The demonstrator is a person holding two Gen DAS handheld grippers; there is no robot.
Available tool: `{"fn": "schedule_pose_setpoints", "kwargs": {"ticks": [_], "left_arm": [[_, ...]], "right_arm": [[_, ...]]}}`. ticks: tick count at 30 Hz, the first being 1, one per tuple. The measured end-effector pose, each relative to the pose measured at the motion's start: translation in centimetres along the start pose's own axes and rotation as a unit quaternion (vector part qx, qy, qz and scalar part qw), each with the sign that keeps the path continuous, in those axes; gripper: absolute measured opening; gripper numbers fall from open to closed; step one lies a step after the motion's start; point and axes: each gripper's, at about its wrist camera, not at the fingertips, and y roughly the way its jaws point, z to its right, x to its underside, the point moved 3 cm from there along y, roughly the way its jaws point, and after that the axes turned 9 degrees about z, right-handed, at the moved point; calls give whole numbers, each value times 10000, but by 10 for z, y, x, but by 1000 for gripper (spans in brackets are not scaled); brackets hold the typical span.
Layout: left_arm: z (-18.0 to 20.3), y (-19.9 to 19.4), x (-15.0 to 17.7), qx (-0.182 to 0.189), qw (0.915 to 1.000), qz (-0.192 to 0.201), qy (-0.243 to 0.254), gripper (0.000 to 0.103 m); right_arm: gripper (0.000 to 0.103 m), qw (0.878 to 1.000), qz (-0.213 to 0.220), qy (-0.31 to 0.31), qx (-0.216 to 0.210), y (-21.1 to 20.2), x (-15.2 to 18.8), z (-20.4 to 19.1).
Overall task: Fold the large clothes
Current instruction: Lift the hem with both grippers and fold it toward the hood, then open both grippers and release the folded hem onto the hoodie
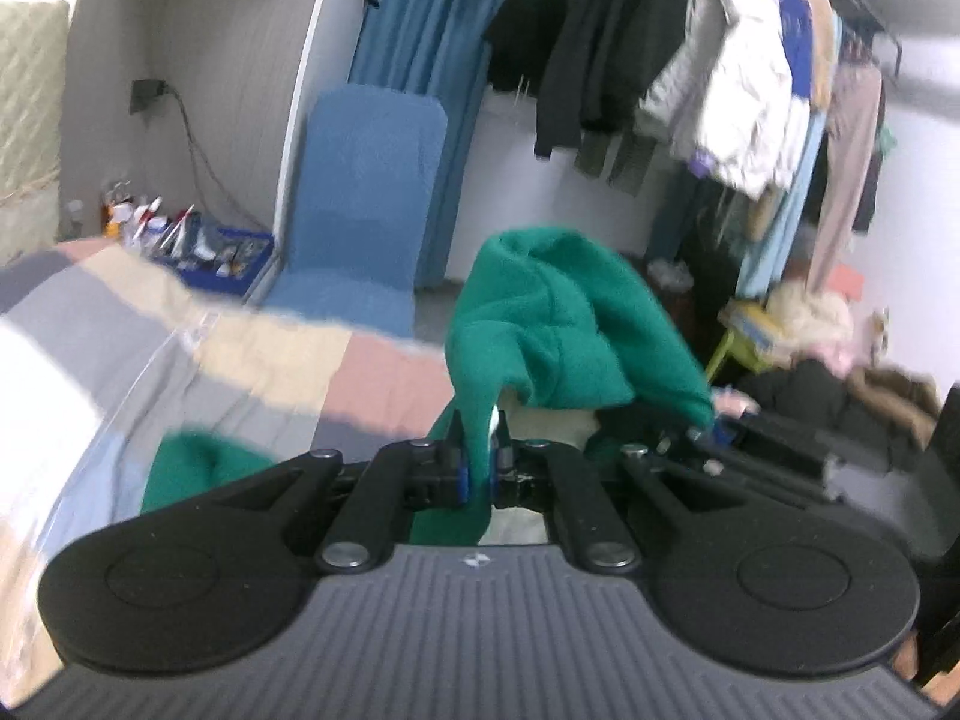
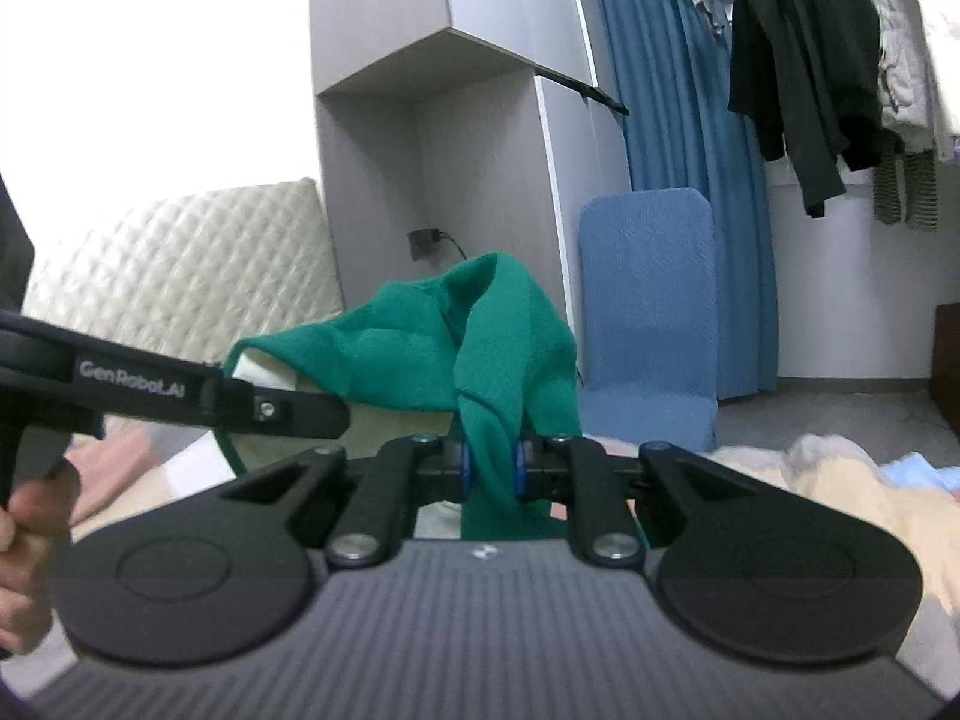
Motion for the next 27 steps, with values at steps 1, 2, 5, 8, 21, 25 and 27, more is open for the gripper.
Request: {"fn": "schedule_pose_setpoints", "kwargs": {"ticks": [1,2,5,8,21,25,27], "left_arm": [[6,-16,15,19,10000,-33,-8,6],[12,-30,30,-2,9999,-93,49,6],[21,-64,80,-98,9996,-263,91,5],[22,-87,130,-255,9984,-502,-89,5],[0,-105,216,-19,9938,-934,-599,48],[-12,-126,203,158,9949,-563,-818,54],[-15,-132,195,324,9938,-430,-973,56]], "right_arm": [[15,10000,-37,-20,-12,-15,5,-6],[15,9999,-91,-49,-24,-30,10,-12],[15,9993,-321,-192,-43,-67,31,-30],[16,9971,-695,-302,-1,-92,58,-45],[23,9818,-1866,196,300,-133,139,-51],[53,9818,-1815,523,205,-141,128,-46],[60,9817,-1698,855,148,-147,122,-42]]}}
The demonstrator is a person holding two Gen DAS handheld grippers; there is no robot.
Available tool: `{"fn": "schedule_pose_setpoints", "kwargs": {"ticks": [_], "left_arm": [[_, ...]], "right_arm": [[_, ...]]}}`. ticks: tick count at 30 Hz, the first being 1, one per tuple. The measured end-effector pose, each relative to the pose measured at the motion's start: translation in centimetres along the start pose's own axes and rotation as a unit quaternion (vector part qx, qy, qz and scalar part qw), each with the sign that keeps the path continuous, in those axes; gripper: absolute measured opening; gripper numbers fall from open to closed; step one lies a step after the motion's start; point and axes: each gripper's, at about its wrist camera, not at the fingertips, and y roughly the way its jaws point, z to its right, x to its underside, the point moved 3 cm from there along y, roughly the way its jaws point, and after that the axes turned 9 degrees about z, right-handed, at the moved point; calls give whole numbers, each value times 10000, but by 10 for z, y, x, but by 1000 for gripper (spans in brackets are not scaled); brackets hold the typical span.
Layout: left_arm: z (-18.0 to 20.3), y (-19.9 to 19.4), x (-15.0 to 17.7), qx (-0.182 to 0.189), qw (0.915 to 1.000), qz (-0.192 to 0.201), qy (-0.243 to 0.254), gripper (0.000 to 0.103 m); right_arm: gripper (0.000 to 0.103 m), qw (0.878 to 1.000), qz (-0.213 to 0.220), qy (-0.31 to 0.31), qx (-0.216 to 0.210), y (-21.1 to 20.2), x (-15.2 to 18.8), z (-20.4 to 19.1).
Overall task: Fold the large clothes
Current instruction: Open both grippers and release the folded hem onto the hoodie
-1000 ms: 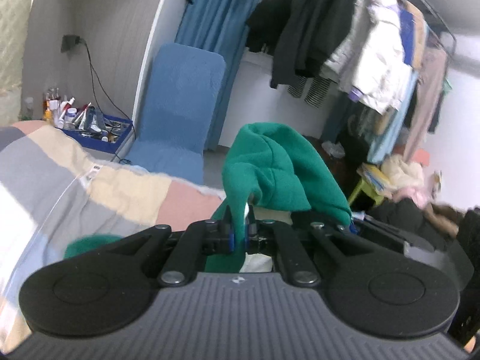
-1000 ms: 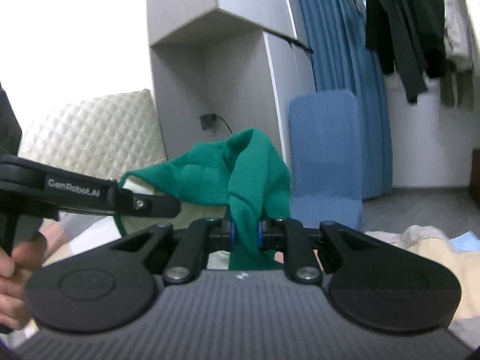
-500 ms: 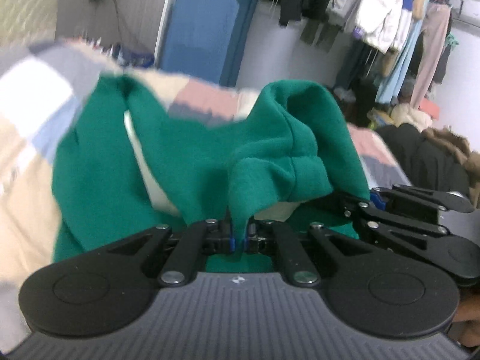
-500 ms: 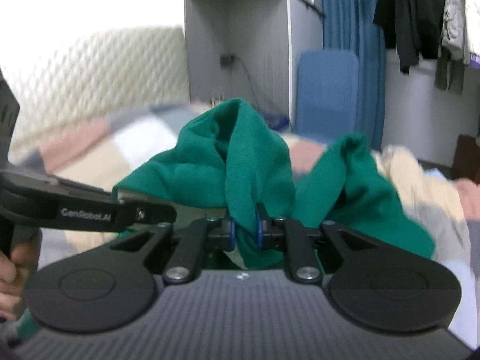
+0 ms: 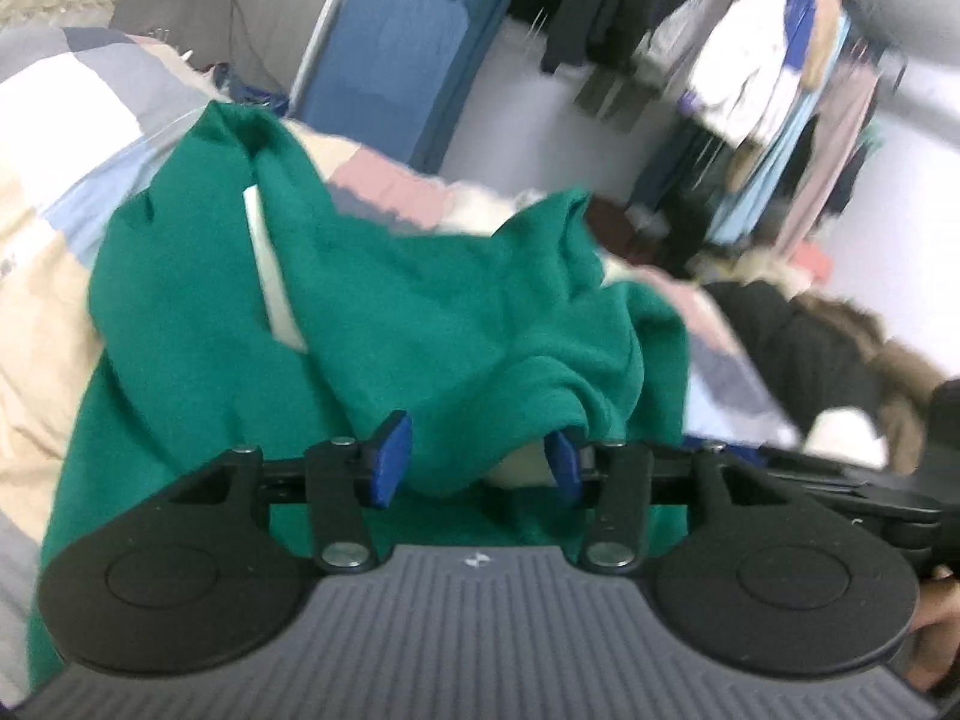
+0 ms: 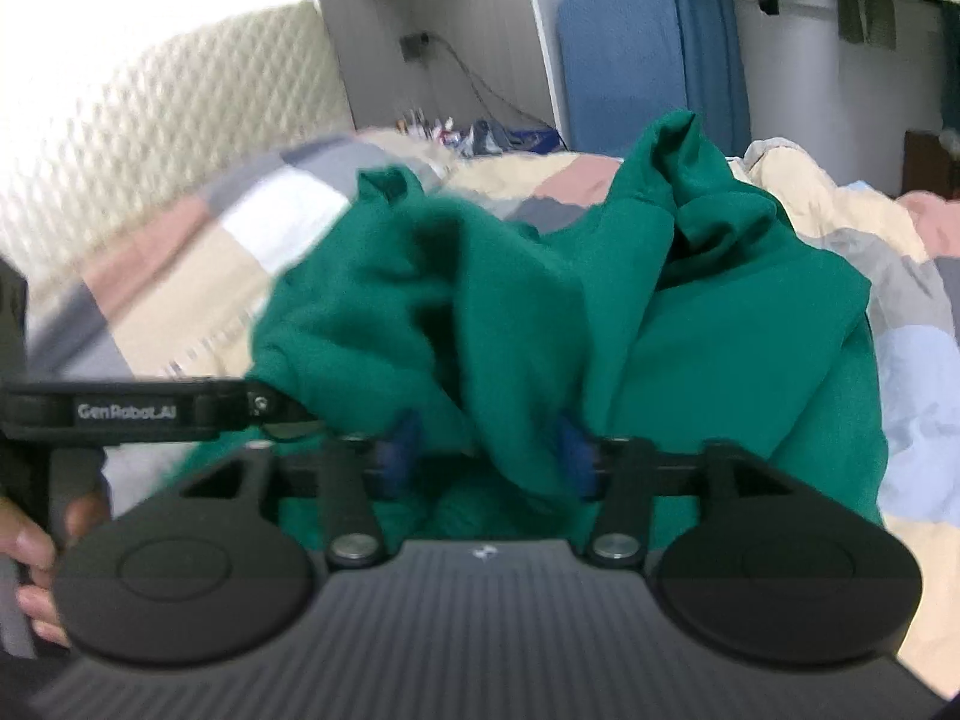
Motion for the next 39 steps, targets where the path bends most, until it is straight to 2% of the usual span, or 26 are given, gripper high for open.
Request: {"fn": "schedule_pose_setpoints", "kwargs": {"ticks": [4,10,13,16,20,23,26,33,36,39], "left_arm": [[-2,-9,-14,212,9991,212,-286,56],[-2,-11,-35,282,9983,413,-298,56],[-9,-7,-42,341,9974,489,-405,56],[-14,7,-40,475,9970,346,-498,56],[-16,36,-27,457,9981,1,-403,56],[-21,52,-17,426,9981,-174,-413,56],[-28,60,-14,399,9974,-211,-562,56],[-42,61,-16,267,9966,-126,-771,56],[-39,61,-15,216,9972,-159,-701,56],[-35,63,-13,172,9976,-207,-630,57]], "right_arm": [[60,9992,98,341,-160,-9,-11,5],[60,9961,769,364,-241,-26,-40,10],[61,9931,978,617,-194,-21,-48,21],[61,9945,791,681,-11,-2,-44,28],[60,9948,485,869,218,24,-34,41],[42,9920,86,1262,39,41,-21,46],[38,9892,-293,1418,-241,50,-6,37],[32,9892,-665,1122,-671,55,18,4],[32,9874,-1056,929,-720,68,37,-9],[32,9908,-1049,531,-666,76,47,-23]]}}
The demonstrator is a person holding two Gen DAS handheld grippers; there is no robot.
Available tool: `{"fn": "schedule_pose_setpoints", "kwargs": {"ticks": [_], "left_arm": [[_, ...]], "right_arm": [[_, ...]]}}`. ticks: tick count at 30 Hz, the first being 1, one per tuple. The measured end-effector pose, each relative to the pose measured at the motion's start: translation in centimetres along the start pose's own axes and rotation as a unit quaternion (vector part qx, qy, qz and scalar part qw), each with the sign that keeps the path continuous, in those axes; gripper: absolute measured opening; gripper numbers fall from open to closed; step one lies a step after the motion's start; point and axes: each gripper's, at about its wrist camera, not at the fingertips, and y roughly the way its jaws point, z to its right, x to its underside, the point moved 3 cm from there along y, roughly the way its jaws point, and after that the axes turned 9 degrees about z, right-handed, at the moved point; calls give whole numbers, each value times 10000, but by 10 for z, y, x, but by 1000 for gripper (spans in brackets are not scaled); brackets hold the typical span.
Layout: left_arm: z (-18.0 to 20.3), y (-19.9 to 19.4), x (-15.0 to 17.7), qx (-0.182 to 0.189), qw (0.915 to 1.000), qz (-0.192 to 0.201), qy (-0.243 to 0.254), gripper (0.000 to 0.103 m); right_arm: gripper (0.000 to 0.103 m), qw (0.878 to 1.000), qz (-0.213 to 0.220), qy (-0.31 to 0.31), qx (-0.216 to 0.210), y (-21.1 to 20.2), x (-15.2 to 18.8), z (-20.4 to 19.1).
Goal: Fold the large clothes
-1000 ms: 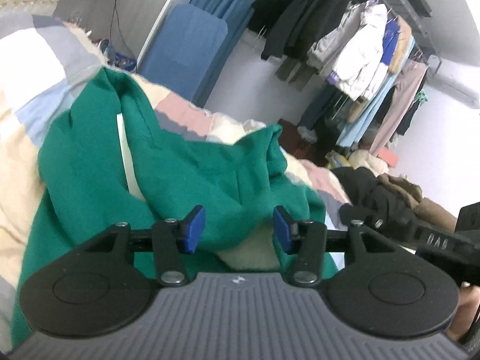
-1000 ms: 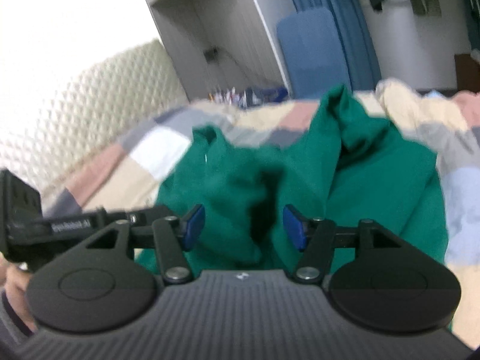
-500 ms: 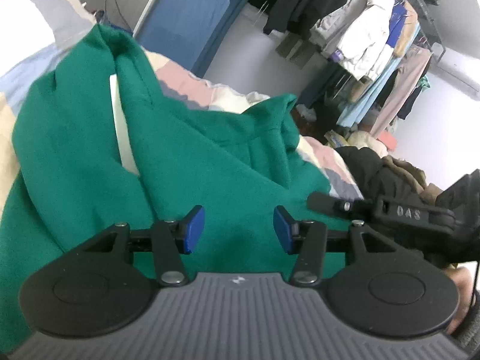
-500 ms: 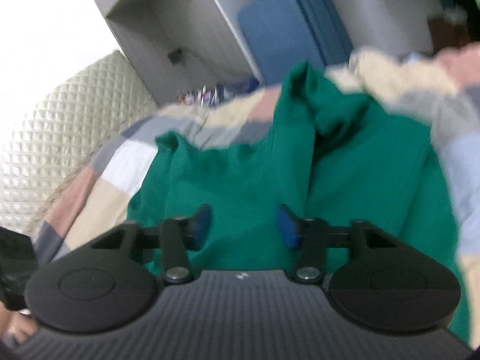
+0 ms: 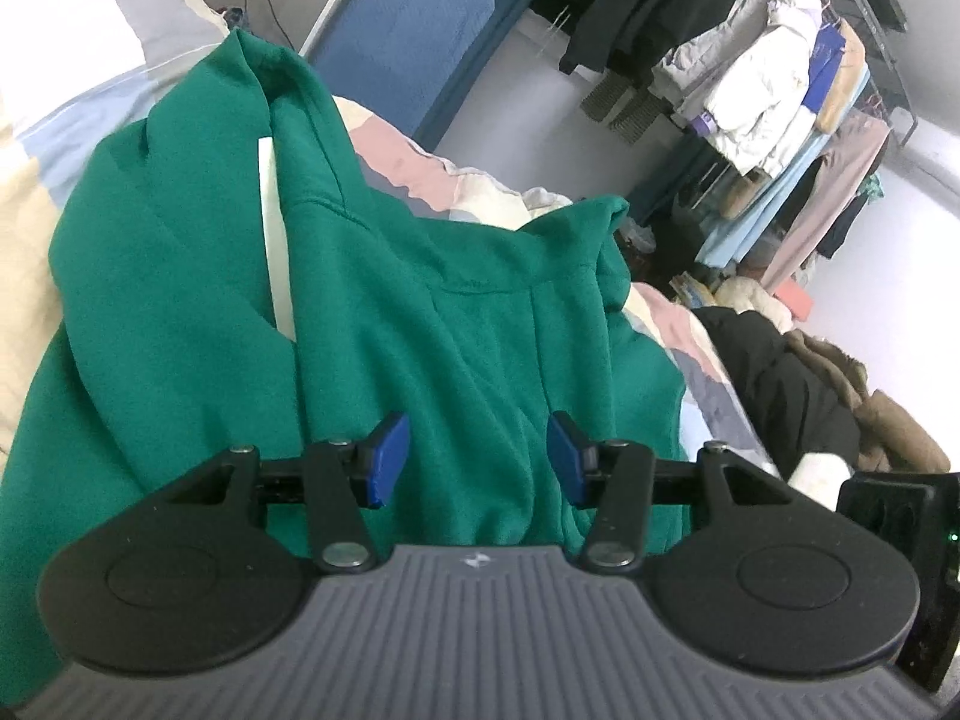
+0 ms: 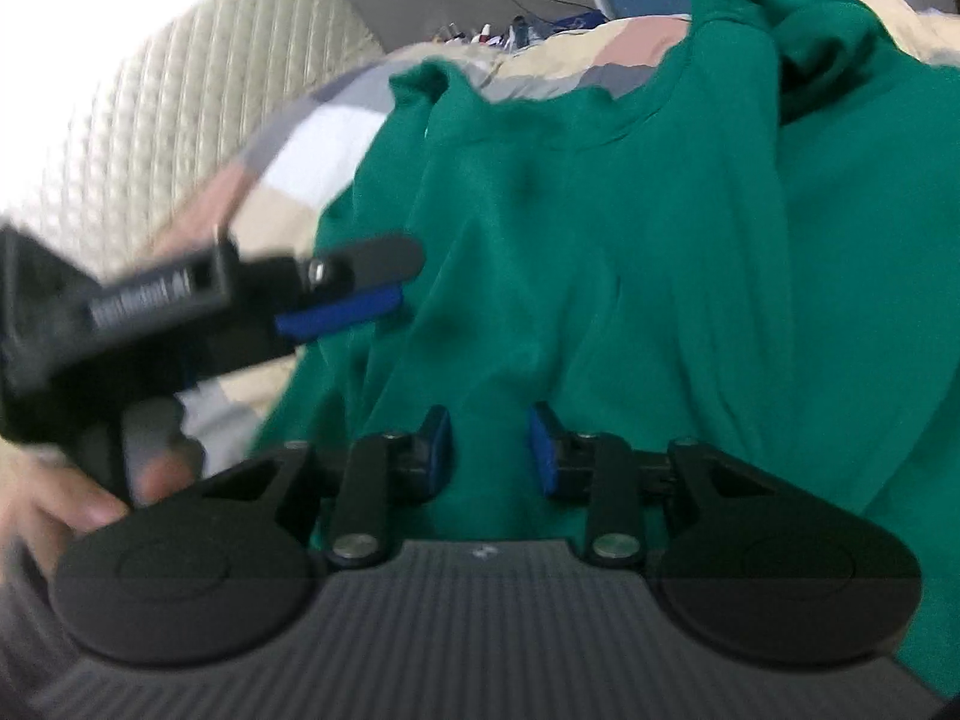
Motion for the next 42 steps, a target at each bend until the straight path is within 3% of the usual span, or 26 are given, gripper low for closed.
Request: {"fn": "schedule_pose_setpoints", "kwargs": {"ticks": [8,12,17,25,28,30,36,38,39,40,42], "left_arm": [[-1,2,6,-111,9999,-61,9,57],[-6,-1,5,16,9998,-32,-188,56],[-8,-3,5,103,9993,7,-347,56],[-10,-1,9,-497,9987,37,-44,56],[-12,-3,9,-747,9971,125,20,60],[-15,-2,10,-897,9959,76,-17,66],[-22,2,15,-774,9963,-113,-354,64],[-19,3,15,-787,9964,-86,-290,49],[-17,2,15,-756,9968,-52,-270,28],[-16,2,14,-713,9972,-19,-240,14],[-16,-2,11,-732,9969,75,-277,7]], "right_arm": [[35,9997,97,-189,141,-17,-13,-6],[54,9988,471,-103,127,-46,-27,3],[55,9936,838,461,605,-59,-44,36],[55,9876,287,1106,1075,-24,-26,76],[35,9891,204,1008,1056,-12,-24,75],[14,9903,230,977,958,-14,-26,74],[10,9942,805,507,499,-35,-45,45],[10,9927,1023,496,414,-48,-51,44],[10,9920,1094,471,421,-52,-53,44],[10,9914,1138,432,483,-56,-54,46],[10,9896,1227,372,647,-61,-56,50]]}}
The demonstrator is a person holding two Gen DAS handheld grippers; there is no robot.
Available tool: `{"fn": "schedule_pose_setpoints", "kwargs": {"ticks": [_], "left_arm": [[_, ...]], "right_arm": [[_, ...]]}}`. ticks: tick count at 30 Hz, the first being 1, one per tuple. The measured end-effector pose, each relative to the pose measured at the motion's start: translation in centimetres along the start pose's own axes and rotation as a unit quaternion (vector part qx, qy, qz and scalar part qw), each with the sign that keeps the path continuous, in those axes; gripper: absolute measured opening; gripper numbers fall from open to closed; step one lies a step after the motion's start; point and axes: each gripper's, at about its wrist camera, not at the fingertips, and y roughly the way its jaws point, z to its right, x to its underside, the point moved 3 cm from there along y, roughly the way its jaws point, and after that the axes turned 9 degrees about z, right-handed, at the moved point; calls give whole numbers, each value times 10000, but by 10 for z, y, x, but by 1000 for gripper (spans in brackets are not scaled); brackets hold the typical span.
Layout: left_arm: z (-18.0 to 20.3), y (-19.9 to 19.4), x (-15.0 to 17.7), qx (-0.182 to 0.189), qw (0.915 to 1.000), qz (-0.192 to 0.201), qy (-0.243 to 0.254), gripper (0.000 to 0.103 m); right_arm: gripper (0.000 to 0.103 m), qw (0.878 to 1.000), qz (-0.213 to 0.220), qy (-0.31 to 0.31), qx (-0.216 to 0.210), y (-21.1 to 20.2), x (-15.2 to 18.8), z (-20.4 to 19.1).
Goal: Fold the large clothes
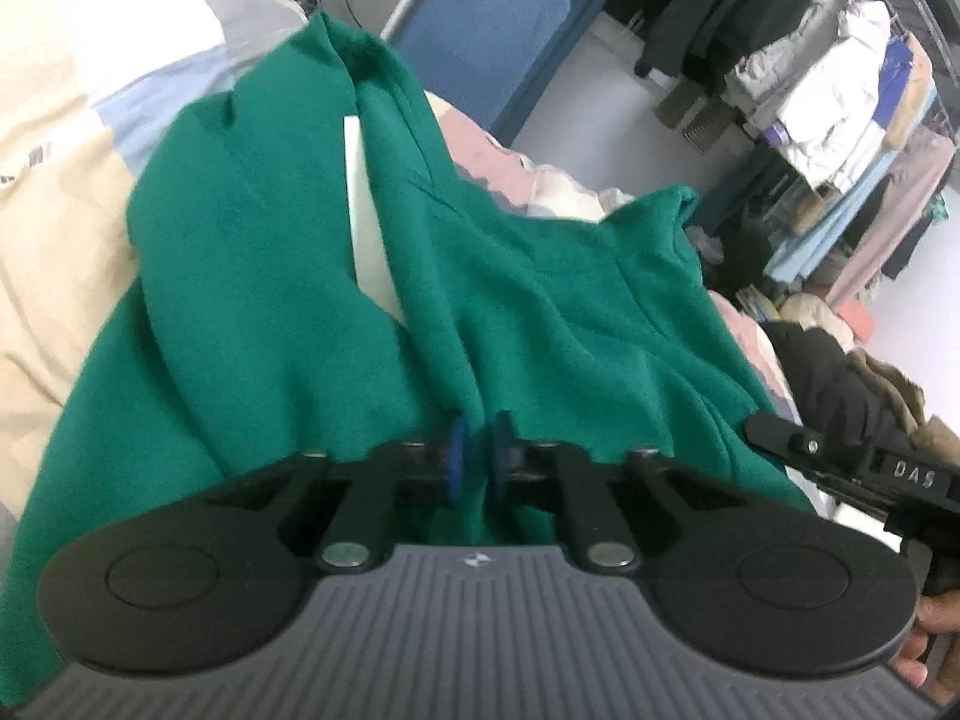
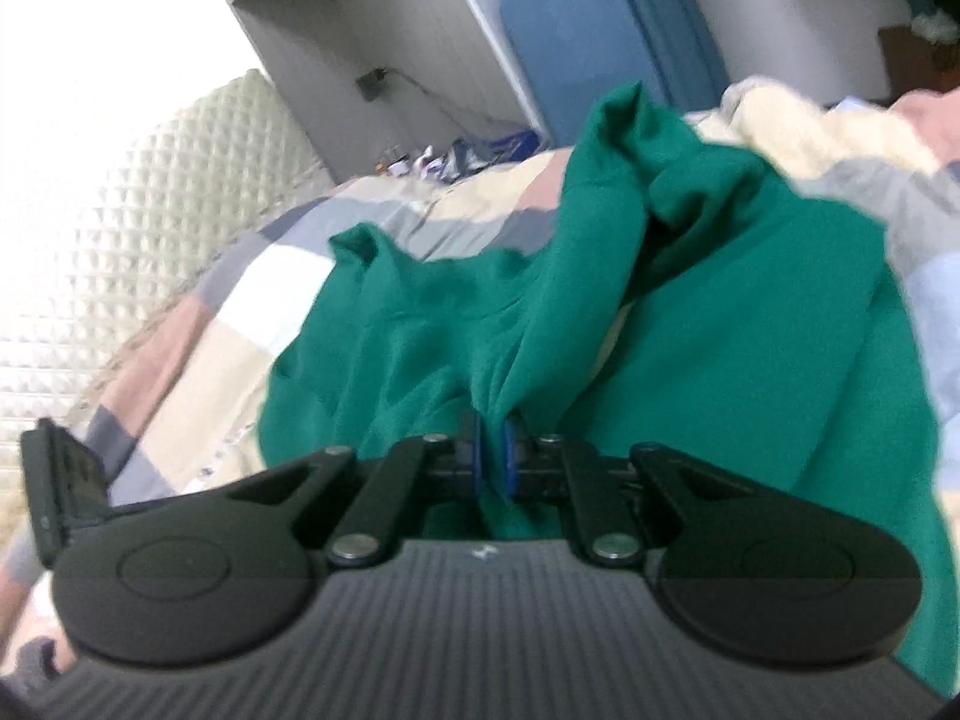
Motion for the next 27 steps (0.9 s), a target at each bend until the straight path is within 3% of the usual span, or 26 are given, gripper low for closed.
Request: {"fn": "schedule_pose_setpoints", "kwargs": {"ticks": [7,12,18,26,27], "left_arm": [[-6,-25,-19,14,9981,594,-173,4],[-14,-16,-16,-417,9984,368,-34,4],[-24,-1,-6,-785,9968,14,162,4],[-21,0,-9,-704,9974,-19,172,7],[-21,-1,-9,-649,9979,-43,74,14]], "right_arm": [[10,9995,101,-49,310,-1,-4,11],[10,9936,-423,-408,970,23,17,19],[10,9857,-964,-477,1298,55,44,35],[12,9874,-890,-162,1295,47,39,34],[16,9878,-874,-52,1287,43,37,34]]}}
